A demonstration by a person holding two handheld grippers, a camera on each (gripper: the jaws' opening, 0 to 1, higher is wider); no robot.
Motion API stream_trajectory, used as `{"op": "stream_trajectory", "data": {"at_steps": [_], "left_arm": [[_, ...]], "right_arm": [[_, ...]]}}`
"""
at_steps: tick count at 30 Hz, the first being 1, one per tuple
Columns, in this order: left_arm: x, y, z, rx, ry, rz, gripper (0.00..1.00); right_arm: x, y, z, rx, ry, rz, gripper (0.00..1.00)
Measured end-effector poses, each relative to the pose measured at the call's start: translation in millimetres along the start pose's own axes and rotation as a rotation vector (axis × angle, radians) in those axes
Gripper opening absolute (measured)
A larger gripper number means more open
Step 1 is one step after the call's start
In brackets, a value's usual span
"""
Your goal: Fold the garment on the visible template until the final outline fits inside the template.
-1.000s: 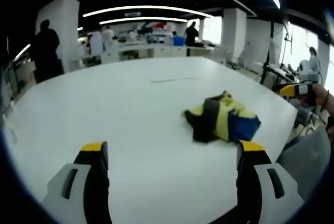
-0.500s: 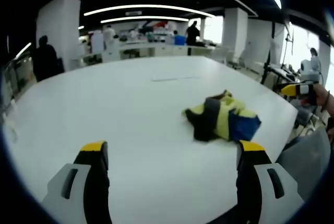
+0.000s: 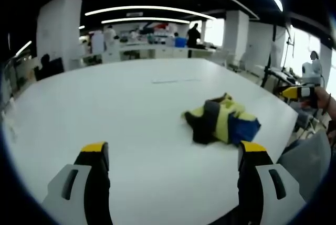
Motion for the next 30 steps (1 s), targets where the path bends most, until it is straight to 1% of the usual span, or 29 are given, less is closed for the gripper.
{"op": "stream_trajectory", "data": {"at_steps": [10, 16, 22, 30], "left_arm": [[1.3, 1.2, 4, -0.011, 0.002, 0.009, 0.98], [4.6, 4.4, 11, -0.031, 0.007, 0.009, 0.95], [6.7, 9.6, 17, -0.055, 0.010, 0.019, 0.90], [12.7, 19.5, 24, -0.084, 0.018, 0.029, 0.83]], "right_arm": [[1.7, 0, -2, 0.000, 0.011, 0.012, 1.00], [2.8, 3, -3, -0.004, 0.021, 0.020, 1.00], [0.5, 2, 0, 0.000, 0.025, 0.054, 0.99], [-2.6, 5, 10, -0.004, 0.022, 0.098, 0.93]]}}
Point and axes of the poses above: the point that each gripper's makers call its tool centre point, and the gripper's own axes: z roughly forward along the fingers, y roughly to its right, x roughly out of its top, the point moved 5 cm from there along -z, roughly backward along the fingers, and after that the axes turned 5 degrees about -x, right-handed, at the moved point
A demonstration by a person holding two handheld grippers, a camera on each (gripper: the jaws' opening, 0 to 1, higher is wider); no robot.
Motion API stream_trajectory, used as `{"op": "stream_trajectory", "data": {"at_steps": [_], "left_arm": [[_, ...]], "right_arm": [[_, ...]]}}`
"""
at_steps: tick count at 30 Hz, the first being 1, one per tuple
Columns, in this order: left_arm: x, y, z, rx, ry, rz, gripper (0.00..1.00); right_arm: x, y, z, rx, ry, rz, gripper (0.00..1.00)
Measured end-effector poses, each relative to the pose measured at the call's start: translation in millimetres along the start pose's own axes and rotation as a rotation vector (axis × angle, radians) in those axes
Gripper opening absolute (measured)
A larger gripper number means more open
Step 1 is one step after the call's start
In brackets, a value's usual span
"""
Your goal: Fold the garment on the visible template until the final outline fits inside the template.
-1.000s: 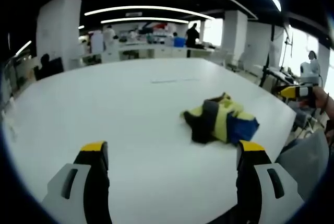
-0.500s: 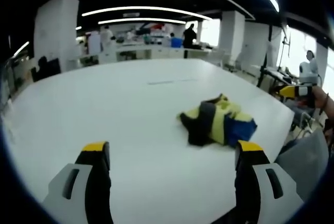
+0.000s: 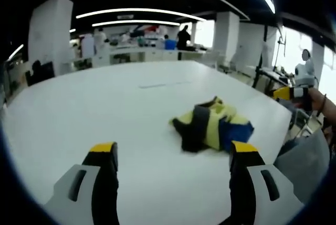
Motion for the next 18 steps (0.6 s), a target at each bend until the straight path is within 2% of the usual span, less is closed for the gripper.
{"op": "stream_trajectory", "data": {"at_steps": [18], "left_arm": [[10.1, 19.8, 46, -0.132, 0.005, 0.053, 0.67]], "right_arm": [[-5.6, -23, 41, 0.053, -0.051, 0.016, 0.76]]}}
Point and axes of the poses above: the point that each gripper's makers call its tool centre point, and the gripper's own axes: z roughly forward along the fingers, y roughly to its right, x roughly out of its top, the point moved 5 cm from there along -z, roughly backward along the fingers, and after that the axes turned 5 degrees about -x, right-handed, at the moved point
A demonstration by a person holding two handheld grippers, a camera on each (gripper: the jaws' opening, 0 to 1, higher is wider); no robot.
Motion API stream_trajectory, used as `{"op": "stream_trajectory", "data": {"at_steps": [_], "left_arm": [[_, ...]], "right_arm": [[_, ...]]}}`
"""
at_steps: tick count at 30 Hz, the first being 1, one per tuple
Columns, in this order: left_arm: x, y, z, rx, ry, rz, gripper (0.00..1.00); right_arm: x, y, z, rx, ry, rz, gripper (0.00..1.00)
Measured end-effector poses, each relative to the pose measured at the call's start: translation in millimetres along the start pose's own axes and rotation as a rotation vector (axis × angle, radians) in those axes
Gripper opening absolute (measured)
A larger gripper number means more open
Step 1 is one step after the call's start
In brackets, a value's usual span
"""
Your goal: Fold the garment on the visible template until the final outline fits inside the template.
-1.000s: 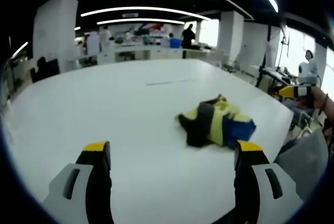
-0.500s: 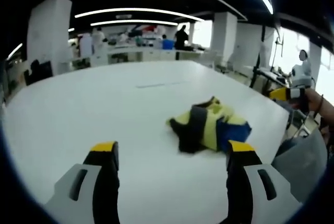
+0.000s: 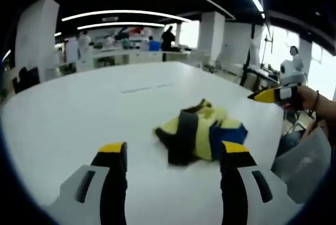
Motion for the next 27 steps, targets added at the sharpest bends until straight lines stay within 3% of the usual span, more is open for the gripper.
{"op": "stream_trajectory", "data": {"at_steps": [12, 22, 27], "left_arm": [[10.8, -1.3, 32, -0.084, -0.009, 0.034, 0.52], [8.1, -2.8, 59, -0.142, -0.046, 0.076, 0.43], [4.3, -2.4, 70, -0.170, -0.059, 0.078, 0.38]], "right_arm": [[-9.0, -12, 29, 0.045, -0.075, 0.030, 0.65], [-16.2, -28, 49, 0.069, -0.136, 0.074, 0.51], [-20.0, -41, 59, 0.113, -0.168, 0.084, 0.44]]}}
Point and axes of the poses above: the point that each gripper's makers call its tool centre point, and the gripper's own axes: z roughly forward along the fingers, y roughly to its right, x roughly out of its top, the point moved 5 cm from there along -z, roughly backward along the fingers, and after that the axes turned 5 degrees about -x, right-handed, at the moved point
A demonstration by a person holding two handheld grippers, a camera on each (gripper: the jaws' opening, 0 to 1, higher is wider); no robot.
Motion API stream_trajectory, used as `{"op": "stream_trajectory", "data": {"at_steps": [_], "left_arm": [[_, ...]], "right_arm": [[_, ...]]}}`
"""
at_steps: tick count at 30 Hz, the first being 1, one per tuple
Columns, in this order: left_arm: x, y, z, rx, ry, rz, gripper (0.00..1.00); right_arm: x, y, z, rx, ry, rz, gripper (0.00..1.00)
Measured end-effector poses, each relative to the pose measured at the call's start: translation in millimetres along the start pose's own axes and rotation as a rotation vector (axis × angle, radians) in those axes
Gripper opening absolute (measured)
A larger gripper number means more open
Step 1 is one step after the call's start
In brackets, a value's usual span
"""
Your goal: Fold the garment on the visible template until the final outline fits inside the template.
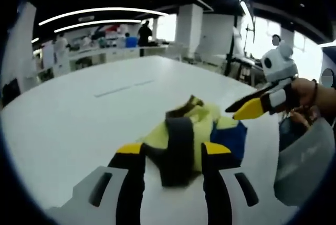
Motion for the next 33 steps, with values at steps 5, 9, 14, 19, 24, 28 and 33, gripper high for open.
{"op": "stream_trajectory", "data": {"at_steps": [5, 9, 14, 19, 24, 28, 33], "left_arm": [[-2.6, -2.1, 9, -0.024, -0.005, 0.000, 0.34], [-4.3, -3.1, 15, -0.035, -0.010, -0.005, 0.31], [-5.5, -3.1, 23, -0.048, -0.013, -0.004, 0.28], [-5.1, -2.2, 30, -0.072, -0.007, -0.017, 0.21], [-7.4, -1.3, 34, -0.086, -0.018, -0.026, 0.16], [-9.5, -3.3, 35, -0.079, -0.021, -0.024, 0.10], [-9.2, -3.9, 34, -0.085, -0.011, -0.024, 0.00]], "right_arm": [[-9.0, -7, 11, 0.007, -0.047, 0.025, 0.38], [-16.7, -7, 17, -0.013, -0.074, 0.050, 0.36], [-16.5, -9, 22, -0.020, -0.067, 0.094, 0.30], [-14.7, -7, 27, -0.036, -0.049, 0.139, 0.22], [-14.8, -5, 32, -0.063, -0.037, 0.158, 0.12], [-20.6, -5, 36, -0.070, -0.047, 0.173, 0.04], [-22.3, -4, 36, -0.078, -0.039, 0.175, 0.00]]}}
Point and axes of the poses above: the point that each gripper's makers call its tool centre point, and the gripper's own axes: z roughly forward along the fingers, y roughly to its right, x roughly out of its top, the point moved 5 cm from there along -z, roughly backward along the fingers, and after that the axes turned 5 degrees about -x, right-handed, at the moved point
